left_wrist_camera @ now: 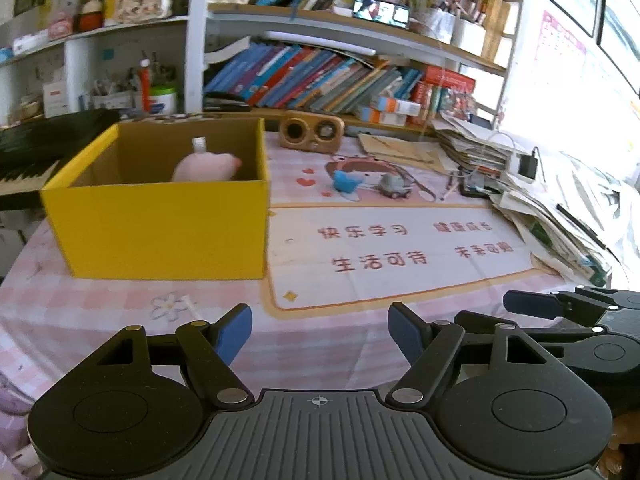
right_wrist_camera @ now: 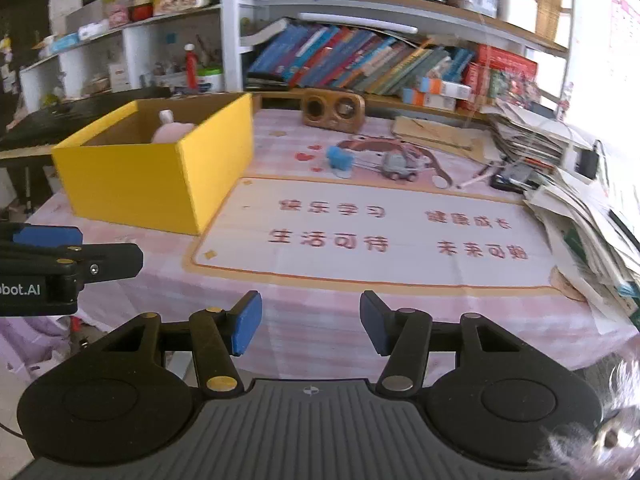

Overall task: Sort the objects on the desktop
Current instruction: 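Withdraw both open tools from the box back toward the desk mat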

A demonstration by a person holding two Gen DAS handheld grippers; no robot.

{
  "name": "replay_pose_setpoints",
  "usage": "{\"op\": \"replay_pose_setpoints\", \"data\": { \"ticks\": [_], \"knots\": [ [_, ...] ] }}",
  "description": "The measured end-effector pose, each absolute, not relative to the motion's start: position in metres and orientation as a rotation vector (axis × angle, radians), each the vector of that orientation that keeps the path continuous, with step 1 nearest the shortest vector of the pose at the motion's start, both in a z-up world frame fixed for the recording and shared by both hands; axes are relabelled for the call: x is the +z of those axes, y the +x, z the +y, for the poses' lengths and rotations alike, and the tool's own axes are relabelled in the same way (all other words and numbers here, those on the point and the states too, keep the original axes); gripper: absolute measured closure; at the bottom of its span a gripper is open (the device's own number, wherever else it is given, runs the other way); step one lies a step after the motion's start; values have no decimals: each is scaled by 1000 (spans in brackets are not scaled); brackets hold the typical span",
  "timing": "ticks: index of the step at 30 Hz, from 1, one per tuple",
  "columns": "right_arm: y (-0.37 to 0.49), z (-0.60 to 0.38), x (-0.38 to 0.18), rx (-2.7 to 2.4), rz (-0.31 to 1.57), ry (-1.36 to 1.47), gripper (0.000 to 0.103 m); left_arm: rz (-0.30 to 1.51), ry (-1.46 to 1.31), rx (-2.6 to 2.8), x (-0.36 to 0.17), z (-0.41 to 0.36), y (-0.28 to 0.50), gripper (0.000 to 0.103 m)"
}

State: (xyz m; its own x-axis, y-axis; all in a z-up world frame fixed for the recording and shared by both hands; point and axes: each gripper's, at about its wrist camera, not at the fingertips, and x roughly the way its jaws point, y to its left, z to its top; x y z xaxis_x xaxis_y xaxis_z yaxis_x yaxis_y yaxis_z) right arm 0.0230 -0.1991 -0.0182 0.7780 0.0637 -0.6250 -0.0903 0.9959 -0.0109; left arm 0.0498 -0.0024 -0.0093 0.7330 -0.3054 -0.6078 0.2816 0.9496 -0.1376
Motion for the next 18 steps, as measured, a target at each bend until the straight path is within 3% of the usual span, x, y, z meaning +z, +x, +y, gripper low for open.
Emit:
{"op": "replay_pose_setpoints", "data": {
  "ticks": [18],
  "knots": [
    [57, -255, -24, 24, 729, -23, 50, 723, -28, -391, -18, -61, 91, 26]
  ]
}}
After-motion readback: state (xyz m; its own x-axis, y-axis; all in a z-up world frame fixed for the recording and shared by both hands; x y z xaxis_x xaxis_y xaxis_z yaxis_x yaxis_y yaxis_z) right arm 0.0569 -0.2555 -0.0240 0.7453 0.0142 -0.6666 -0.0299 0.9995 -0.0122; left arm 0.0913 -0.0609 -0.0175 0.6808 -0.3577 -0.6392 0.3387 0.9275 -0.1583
